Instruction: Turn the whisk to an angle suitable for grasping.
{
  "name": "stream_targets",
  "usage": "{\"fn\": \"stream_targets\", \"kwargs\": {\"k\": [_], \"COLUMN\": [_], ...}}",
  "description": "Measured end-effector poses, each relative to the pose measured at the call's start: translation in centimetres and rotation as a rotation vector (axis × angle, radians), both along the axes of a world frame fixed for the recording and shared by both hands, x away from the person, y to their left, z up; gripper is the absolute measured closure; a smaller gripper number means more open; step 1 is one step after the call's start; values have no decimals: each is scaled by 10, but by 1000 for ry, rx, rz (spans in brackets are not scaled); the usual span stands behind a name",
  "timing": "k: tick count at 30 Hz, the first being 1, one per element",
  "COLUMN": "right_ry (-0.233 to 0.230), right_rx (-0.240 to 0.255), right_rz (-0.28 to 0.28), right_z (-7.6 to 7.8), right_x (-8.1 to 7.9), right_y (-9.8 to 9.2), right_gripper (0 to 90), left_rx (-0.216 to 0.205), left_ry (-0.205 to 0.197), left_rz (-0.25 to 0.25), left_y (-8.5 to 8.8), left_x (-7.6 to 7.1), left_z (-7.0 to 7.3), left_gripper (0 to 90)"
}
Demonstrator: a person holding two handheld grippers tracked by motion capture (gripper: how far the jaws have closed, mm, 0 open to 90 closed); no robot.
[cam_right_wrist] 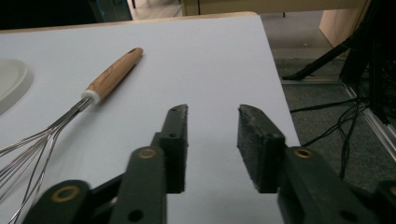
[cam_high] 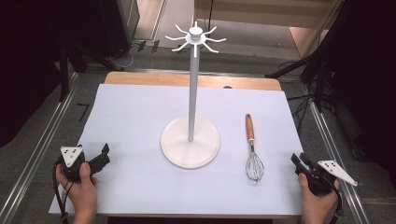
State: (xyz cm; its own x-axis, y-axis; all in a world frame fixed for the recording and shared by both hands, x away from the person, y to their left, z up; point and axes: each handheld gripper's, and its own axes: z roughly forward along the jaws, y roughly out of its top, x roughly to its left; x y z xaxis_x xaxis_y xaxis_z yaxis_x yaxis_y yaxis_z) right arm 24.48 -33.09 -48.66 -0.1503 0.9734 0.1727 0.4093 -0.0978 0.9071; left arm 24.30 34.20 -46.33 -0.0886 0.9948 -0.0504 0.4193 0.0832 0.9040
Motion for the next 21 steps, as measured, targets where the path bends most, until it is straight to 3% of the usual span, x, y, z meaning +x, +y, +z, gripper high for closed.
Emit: {"fn": "stream_targets", "kwargs": {"k": [2,7,8,10,12,14,20,21], "right_ry": [18,38,47,68,70,103,134,157], "right_rx": [-23,-98,-104,-64,-70,-94,-140,-140], "right_rz": [23,39,41,60,68,83,104,109], "right_z": [1,7,11,18,19,26,38,41], "right_x": [3,11,13,17,20,30,51,62], "right_y": [3,12,15,22,25,35,56,63], "right_gripper": [713,747,759,820,845,900,900,900], "left_rx": [0,14,15,17,18,19,21,21], "left_ry": [0,-3,-4,-4,-4,-6,-11,-11], "left_rz": [-1,-1,1,2,2,3,1,0], "left_y": [0,-2,-2,-2,-2,-2,-2,-2], "left_x": [0,0,0,0,-1,-1,-1,-1], "left_z": [0,0,0,0,0,0,0,0], "left_gripper": [125,131,133,134,134,134,135,136]}}
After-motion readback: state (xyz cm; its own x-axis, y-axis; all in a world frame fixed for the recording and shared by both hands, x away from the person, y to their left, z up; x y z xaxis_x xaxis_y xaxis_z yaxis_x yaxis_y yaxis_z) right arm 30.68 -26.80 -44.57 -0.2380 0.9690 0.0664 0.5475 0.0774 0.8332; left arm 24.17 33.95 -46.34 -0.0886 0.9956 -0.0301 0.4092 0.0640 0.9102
